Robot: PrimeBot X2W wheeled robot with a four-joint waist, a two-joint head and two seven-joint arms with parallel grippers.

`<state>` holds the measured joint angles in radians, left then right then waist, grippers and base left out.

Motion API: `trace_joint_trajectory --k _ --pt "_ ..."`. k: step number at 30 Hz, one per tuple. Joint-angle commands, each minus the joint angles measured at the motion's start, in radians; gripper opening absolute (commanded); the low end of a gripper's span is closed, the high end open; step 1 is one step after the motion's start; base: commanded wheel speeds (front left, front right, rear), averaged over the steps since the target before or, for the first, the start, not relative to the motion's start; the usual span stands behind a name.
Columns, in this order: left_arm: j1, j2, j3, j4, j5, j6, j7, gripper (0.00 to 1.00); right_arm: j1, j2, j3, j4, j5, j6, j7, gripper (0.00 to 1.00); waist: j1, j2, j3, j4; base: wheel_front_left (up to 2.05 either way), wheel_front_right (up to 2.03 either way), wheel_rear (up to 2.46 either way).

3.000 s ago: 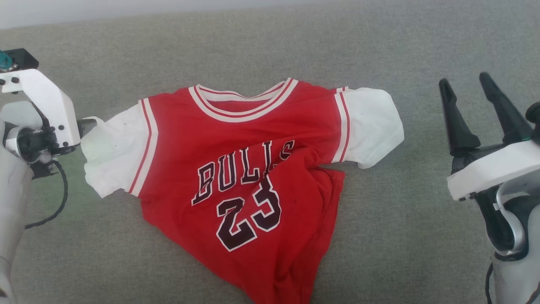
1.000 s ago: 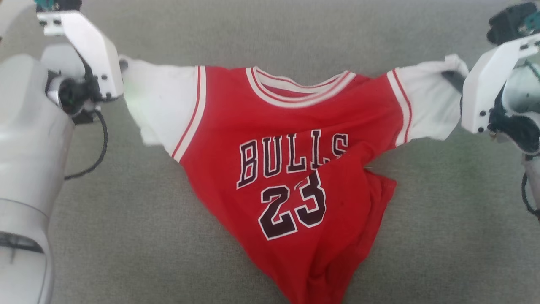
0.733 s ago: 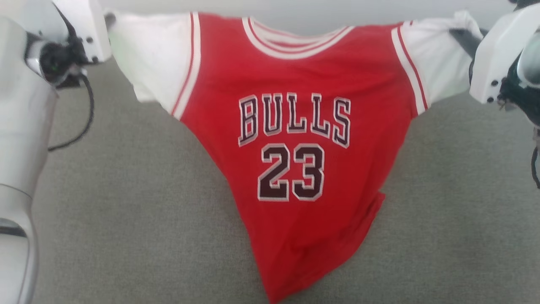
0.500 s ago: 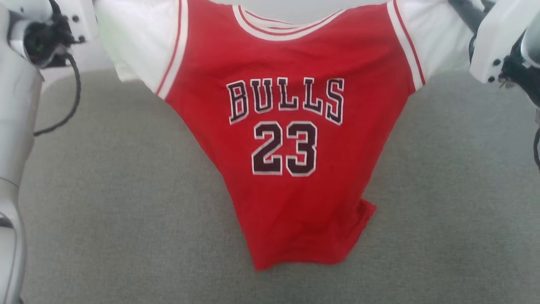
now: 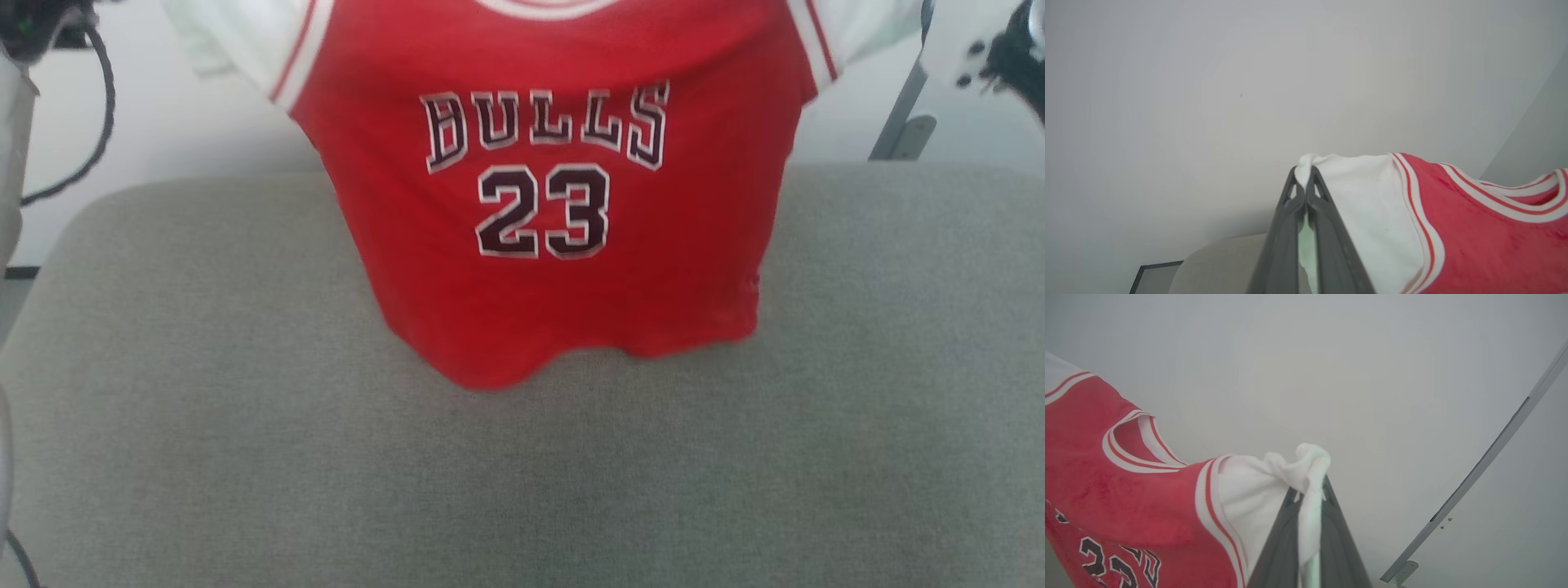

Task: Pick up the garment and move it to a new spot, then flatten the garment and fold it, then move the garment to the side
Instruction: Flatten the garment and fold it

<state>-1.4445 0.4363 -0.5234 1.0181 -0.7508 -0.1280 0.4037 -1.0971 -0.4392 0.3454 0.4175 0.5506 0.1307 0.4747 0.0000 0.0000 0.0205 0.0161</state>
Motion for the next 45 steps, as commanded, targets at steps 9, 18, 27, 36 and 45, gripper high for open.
trace_joint_trajectory --k 9,18,27,36,45 --pt "-0.137 -0.003 0.0 -0.019 0.058 0.005 -0.213 0.0 -0.213 0.041 0.009 0.186 -0.112 0.0 -0.222 0.0 0.0 0.0 0.204 -0.031 0.0 0.0 0.0" --pt "-0.362 -0.026 -0.021 0.005 0.152 0.018 -0.526 0.0 -0.511 0.089 -0.072 0.421 -0.361 0.0 -0.608 0.0 0.0 0.0 0.435 -0.029 0.0 0.0 0.0" --pt "-0.368 -0.043 0.009 -0.014 0.2 0.011 -0.67 0.0 -0.578 0.143 -0.144 0.566 -0.575 0.0 -0.737 0.0 0.0 0.0 0.505 0.007 0.0 0.0 0.0" --pt "-0.058 -0.063 -0.135 0.021 0.068 -0.002 -0.479 0.0 -0.336 0.201 -0.056 0.707 -0.429 0.0 -0.72 0.0 0.0 0.0 0.395 0.045 0.0 0.0 0.0" --pt "0.336 0.1 -0.281 -0.226 -0.208 -0.002 -0.154 0.0 0.027 0.119 0.219 0.514 -0.105 0.0 -0.513 0.0 0.0 0.0 0.262 0.06 0.0 0.0 0.0"
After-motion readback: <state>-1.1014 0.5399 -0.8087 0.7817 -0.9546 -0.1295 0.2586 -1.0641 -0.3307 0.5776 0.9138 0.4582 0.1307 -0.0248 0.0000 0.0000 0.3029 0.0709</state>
